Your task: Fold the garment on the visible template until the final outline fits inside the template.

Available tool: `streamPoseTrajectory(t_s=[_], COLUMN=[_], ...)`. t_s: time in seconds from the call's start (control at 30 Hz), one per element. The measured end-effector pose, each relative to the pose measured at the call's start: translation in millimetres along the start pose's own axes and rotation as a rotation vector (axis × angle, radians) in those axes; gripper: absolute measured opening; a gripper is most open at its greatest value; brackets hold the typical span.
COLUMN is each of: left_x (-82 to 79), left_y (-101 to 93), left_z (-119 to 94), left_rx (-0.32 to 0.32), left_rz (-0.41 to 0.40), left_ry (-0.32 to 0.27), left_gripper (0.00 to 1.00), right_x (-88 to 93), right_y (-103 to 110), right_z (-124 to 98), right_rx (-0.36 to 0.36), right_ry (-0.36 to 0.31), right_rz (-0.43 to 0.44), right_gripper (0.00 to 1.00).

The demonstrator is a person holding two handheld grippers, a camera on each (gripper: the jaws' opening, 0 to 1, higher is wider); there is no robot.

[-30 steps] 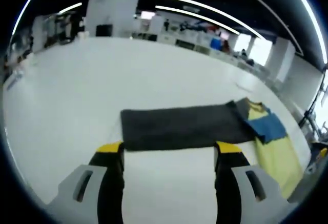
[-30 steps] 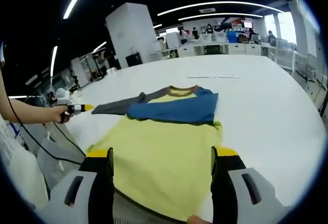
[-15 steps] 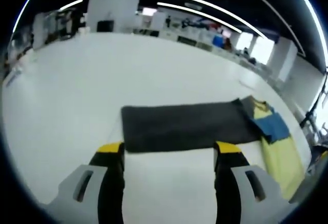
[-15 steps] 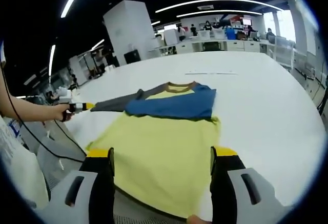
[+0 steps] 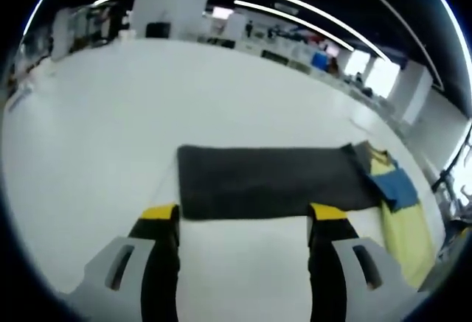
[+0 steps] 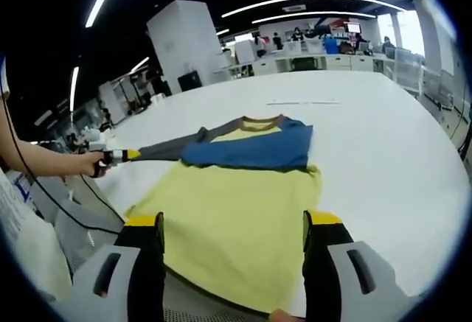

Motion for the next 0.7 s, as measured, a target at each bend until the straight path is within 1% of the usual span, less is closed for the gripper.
streamPoseTrajectory(t_s=[0.07,0.17,0.27,0.4,0.5,0.53,0.6,0.63,0.67,0.7], left_x=[1.4,0.1,-1.2,-4.8,-5.6,-5.6,-4.5,-4.2,-3.9,-3.8], left_y=[0.4,0.8,1.8,6.1,6.7,7.6,9.1,10.8,10.5,12.2], left_z=[0,1,2,6,7,7,8,8,9,9], left_rx=[-0.002,-0.005,-0.004,-0.025,-0.054,-0.072,-0.085,-0.093,-0.097,-0.118], left_rz=[-0.005,-0.012,-0.015,-0.039,-0.057,-0.056,-0.053,-0.066,-0.104,-0.147], left_ry=[0.0,-0.012,-0.012,-0.01,-0.016,-0.015,-0.024,-0.04,-0.05,-0.052], left_gripper=[0.66,0.66,0.65,0.6,0.53,0.49,0.43,0.38,0.35,0.31], right_x=[0.1,0.8,1.7,2.4,2.5,2.3,1.6,1.1,0.5,0.4], right_y=[0,0,0,1,1,1,0,0,0,0], right_z=[0,-1,-1,0,0,0,-1,-1,-1,-1], right_rx=[0.001,0.004,0.003,-0.003,-0.004,-0.004,0.0,0.001,0.001,0.002], right_ry=[0.0,0.003,0.009,0.015,0.011,0.007,0.001,-0.004,-0.007,-0.007], right_rz=[-0.001,0.001,0.002,-0.002,0.003,0.007,0.001,0.001,0.004,0.006], right_gripper=[0.76,0.76,0.76,0.76,0.77,0.77,0.77,0.77,0.77,0.77])
Point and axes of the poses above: the point that each gripper's makers call its tool centre point, and the gripper's own axes: z roughly forward along the fingers, y roughly to its left, x roughly out of its underside, the point moved 8 cm from there along -z, roughly backward along the fingers, and after that the axes turned 14 degrees about -y, right-handed, at the moved point
